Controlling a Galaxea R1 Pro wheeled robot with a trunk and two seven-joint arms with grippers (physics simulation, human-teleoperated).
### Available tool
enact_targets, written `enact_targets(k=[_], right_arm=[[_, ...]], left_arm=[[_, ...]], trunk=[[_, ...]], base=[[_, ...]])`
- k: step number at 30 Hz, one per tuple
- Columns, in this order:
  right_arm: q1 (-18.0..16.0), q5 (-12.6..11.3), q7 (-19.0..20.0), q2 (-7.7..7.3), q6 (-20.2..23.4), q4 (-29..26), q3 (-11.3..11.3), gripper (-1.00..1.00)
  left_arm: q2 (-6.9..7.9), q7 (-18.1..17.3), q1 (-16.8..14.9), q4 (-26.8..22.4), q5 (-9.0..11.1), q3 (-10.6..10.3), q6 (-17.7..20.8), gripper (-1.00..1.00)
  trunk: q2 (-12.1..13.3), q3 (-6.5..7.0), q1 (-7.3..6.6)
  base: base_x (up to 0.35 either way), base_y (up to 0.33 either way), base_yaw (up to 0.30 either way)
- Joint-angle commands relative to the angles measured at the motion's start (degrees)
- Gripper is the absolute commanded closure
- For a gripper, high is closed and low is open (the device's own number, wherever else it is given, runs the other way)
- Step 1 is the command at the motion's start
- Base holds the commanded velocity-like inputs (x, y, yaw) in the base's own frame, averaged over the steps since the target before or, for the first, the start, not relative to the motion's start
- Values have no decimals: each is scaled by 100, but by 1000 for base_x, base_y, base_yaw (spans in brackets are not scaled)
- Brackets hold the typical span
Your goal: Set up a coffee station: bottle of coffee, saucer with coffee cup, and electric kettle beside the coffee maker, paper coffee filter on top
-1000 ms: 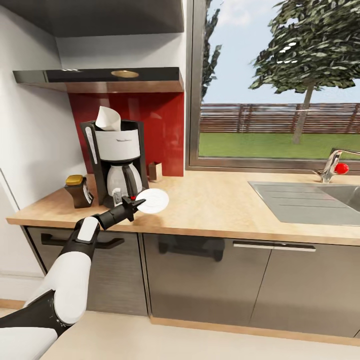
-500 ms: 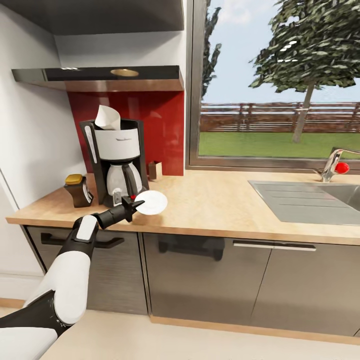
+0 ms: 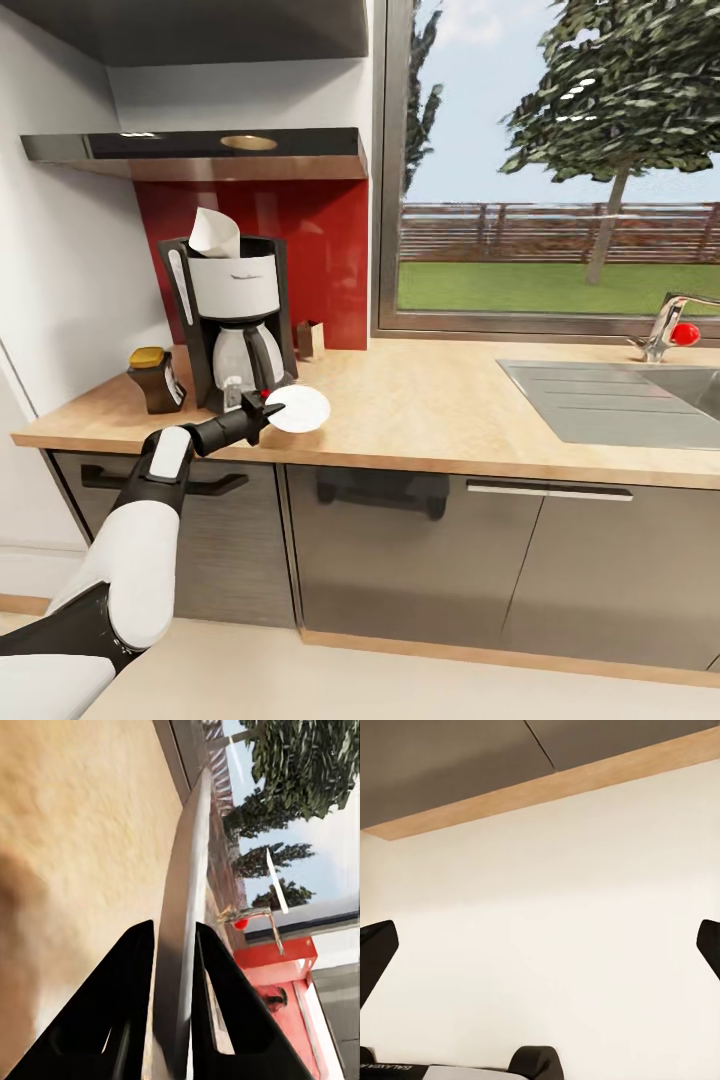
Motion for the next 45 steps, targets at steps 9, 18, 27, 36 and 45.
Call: enact_targets(k=[9, 18, 27, 36, 45], right_arm=[[-4, 28, 18, -1, -18, 7, -26, -100], [-4, 28, 18, -1, -18, 7, -26, -100], [-4, 28, 18, -1, -18, 7, -26, -100], [-5, 28, 18, -1, -18, 7, -26, -100], [-4, 28, 18, -1, -18, 5, -26, -100]], left_arm=[[-16, 282, -7, -84, -27, 34, 46, 100], [-23, 289, -9, -78, -26, 34, 40, 100], [-23, 289, -8, -81, -26, 40, 48, 100], [-31, 289, -12, -249, -25, 95, 48, 100], [-32, 289, -8, -438, -25, 112, 48, 100]], trunk=[[-3, -7, 0], [-3, -61, 0], [-3, -86, 0], [-3, -120, 0], [-3, -122, 0]], base=[[0, 0, 0], [0, 0, 0], [0, 0, 0], [0, 0, 0], [24, 0, 0]])
